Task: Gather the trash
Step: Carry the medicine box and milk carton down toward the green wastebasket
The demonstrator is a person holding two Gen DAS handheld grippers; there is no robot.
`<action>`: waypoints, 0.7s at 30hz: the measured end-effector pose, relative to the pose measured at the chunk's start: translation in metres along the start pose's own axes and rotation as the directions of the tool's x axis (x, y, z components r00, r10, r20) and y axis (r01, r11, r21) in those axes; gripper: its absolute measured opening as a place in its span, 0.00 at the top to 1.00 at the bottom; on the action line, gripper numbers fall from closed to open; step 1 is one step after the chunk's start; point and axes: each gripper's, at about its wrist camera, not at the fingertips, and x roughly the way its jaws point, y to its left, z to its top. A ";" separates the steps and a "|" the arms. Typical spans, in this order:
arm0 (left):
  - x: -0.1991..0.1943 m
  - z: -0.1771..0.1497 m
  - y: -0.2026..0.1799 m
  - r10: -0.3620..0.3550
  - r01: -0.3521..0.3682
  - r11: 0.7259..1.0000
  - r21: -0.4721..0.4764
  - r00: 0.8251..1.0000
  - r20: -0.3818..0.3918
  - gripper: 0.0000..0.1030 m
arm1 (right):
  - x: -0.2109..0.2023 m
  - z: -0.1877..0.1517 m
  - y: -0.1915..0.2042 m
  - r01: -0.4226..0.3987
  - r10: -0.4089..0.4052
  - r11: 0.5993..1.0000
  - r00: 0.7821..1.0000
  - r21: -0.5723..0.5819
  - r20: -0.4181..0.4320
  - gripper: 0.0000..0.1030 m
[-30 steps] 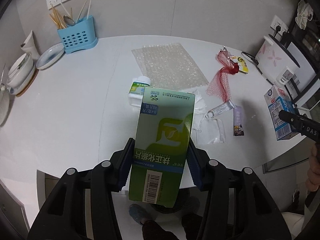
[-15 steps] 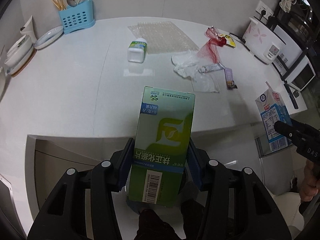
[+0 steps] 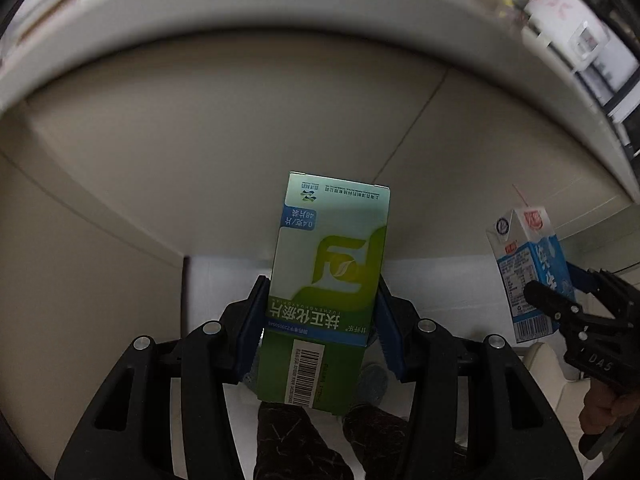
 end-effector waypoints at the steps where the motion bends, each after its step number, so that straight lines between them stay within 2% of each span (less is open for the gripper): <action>1: 0.021 -0.012 -0.001 0.003 -0.003 1.000 -0.009 1.000 -0.004 0.52 | 0.020 -0.007 -0.003 -0.002 0.002 1.000 1.000 -0.007 -0.010 0.40; 7: 0.156 -0.071 -0.003 0.020 -0.022 0.999 -0.024 0.997 -0.072 0.52 | 0.139 -0.047 -0.026 0.002 -0.003 1.000 0.996 -0.011 -0.091 0.40; 13: 0.282 -0.100 0.003 0.010 -0.016 0.999 -0.046 0.992 -0.129 0.52 | 0.229 -0.070 -0.044 0.002 -0.003 1.000 0.990 -0.011 -0.140 0.40; 18: 0.358 -0.107 0.002 0.016 -0.022 0.999 -0.031 0.986 -0.169 0.52 | 0.279 -0.076 -0.050 0.014 -0.018 1.000 0.985 -0.021 -0.172 0.40; 21: 0.381 -0.110 0.002 0.007 -0.015 0.999 -0.042 0.982 -0.189 0.52 | 0.297 -0.085 -0.050 0.016 -0.017 1.000 0.982 -0.010 -0.188 0.40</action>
